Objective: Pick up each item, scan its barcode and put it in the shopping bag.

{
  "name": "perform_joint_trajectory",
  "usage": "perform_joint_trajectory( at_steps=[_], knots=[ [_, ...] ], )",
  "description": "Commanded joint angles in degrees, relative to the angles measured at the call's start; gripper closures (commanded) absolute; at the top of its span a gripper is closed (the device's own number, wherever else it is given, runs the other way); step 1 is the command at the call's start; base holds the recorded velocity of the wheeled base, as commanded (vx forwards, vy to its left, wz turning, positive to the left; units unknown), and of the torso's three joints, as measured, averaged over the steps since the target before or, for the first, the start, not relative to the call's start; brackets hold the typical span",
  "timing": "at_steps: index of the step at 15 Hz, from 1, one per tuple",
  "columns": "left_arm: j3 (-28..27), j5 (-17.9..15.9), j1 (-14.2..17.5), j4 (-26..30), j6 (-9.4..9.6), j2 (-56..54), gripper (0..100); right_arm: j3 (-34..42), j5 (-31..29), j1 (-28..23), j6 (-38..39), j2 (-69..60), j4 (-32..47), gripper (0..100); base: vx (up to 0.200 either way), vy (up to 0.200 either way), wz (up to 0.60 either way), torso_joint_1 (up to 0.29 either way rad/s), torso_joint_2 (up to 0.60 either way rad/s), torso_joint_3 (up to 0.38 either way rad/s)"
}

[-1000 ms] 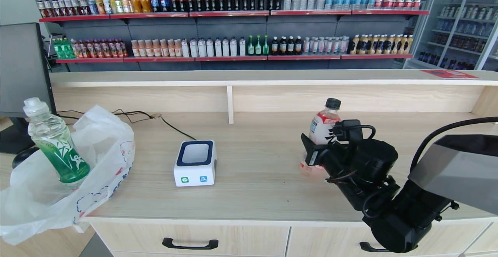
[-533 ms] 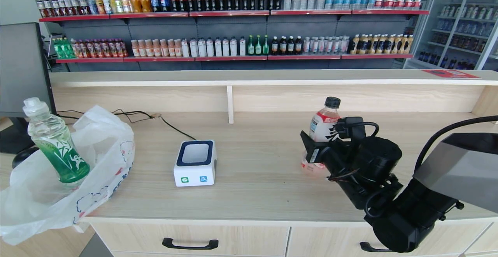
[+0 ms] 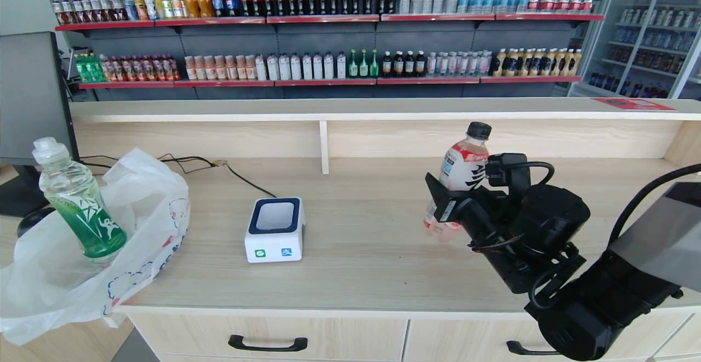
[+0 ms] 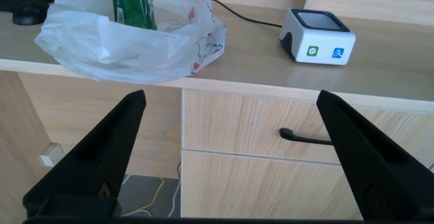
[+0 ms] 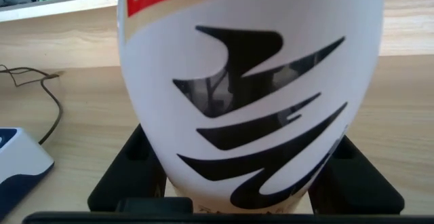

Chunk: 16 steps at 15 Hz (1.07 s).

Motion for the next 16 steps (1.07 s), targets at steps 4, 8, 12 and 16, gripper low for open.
perform_joint_trajectory(
  at_steps=[4, 8, 12, 16],
  knots=[
    [0.00, 0.02, -0.01, 0.08, 0.14, -0.02, 0, 2.69, -0.02, 1.25, 0.47, -4.39, -0.06, 100, 0.000, 0.000, 0.00, 0.000, 0.00, 0.000],
    [0.00, 0.02, -0.01, 0.60, 0.14, -0.02, 0, 5.85, -0.02, 2.66, 0.47, -7.82, -0.06, 100, 0.000, 0.000, 0.00, 0.000, 0.00, 0.000],
    [0.00, 0.02, -0.01, 0.60, 0.14, -0.02, 0, 10.33, -0.02, 5.82, 0.47, -12.48, -0.06, 100, 0.000, 0.000, 0.00, 0.000, 0.00, 0.000],
    [0.00, 0.02, -0.01, 0.60, 0.23, -0.02, 0, 14.99, 0.07, 9.16, 1.35, -17.75, -0.06, 100, 0.000, 0.000, 0.00, 0.000, 0.00, 0.000]
  ],
)
